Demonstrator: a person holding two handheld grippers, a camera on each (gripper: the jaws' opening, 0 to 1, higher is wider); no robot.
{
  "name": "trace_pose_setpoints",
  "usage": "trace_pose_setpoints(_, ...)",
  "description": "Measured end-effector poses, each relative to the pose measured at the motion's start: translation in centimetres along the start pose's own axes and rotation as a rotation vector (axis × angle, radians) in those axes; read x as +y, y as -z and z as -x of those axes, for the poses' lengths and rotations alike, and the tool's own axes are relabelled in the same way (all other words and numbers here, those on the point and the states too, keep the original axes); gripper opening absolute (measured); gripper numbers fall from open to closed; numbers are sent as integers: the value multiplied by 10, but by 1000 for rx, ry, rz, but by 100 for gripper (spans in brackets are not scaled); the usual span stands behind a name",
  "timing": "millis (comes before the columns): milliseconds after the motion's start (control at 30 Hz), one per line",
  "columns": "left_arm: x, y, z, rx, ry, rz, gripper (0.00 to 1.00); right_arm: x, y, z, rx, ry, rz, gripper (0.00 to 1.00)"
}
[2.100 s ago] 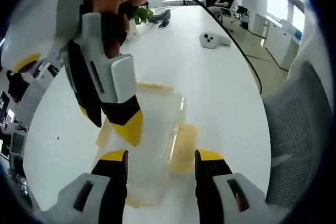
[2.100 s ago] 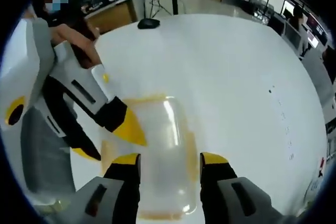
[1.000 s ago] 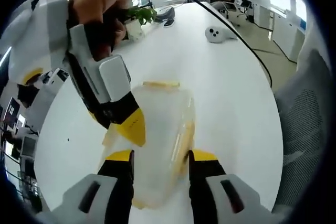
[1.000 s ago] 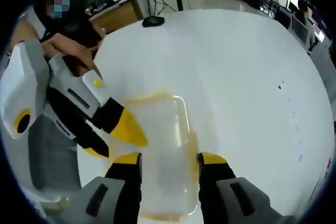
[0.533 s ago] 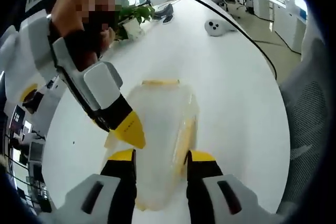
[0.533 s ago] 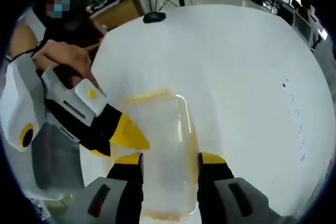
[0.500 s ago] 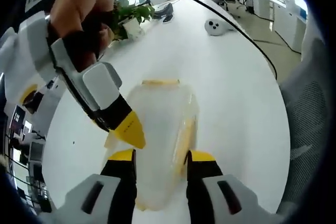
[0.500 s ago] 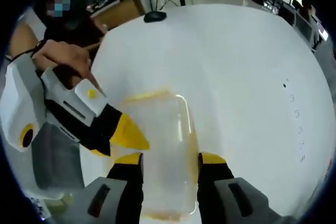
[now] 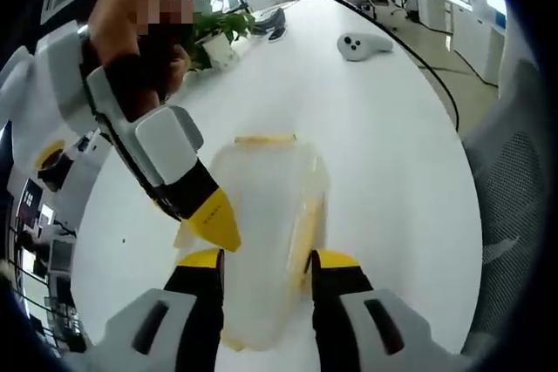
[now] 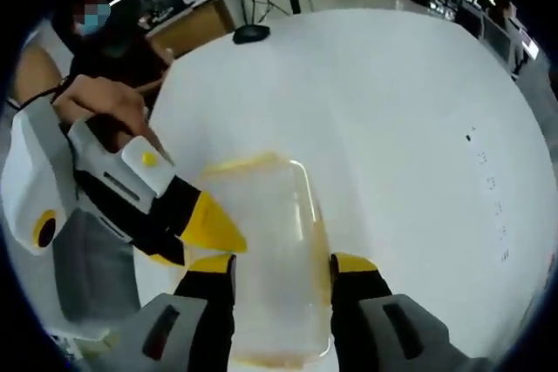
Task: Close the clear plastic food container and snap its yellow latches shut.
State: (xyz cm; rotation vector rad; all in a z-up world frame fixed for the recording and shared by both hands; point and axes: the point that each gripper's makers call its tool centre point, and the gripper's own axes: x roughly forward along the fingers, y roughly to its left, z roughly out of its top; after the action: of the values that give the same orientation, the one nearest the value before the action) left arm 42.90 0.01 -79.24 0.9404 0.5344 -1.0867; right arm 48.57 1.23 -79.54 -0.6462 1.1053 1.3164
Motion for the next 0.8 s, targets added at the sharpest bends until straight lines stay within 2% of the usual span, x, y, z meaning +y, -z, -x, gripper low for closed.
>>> trace_pose_setpoints(67, 1, -1, 1, 0, 6, 2, 40, 1, 0, 1, -2, 8, -9, 43)
trace_pose_setpoints(167, 0, -4, 3, -10, 39, 56, 43, -1, -2, 3, -9, 31, 20, 44)
trace_pose_setpoints(267, -2, -1, 6, 23, 55, 54, 49, -2, -1, 6, -3, 56, 40, 45)
trace_pose_setpoints(367, -1, -5, 13, -9, 72, 67, 52, -3, -5, 14, -17, 74, 53, 45)
trace_pose_setpoints(467, 1, 0, 15, -1, 76, 50, 53, -5, -4, 19, -25, 86, 39, 45)
trace_pose_setpoints(567, 0, 3, 14, 2, 96, 75, 57, 0, -3, 19, -21, 86, 59, 52)
trace_pose_setpoints(733, 1, 2, 18, -13, 125, 62, 64, 4, 6, 22, -1, 100, 88, 56)
trace_pose_setpoints(800, 6, 2, 20, -19, 125, 71, 66, 5, 6, 28, -22, 115, 88, 58)
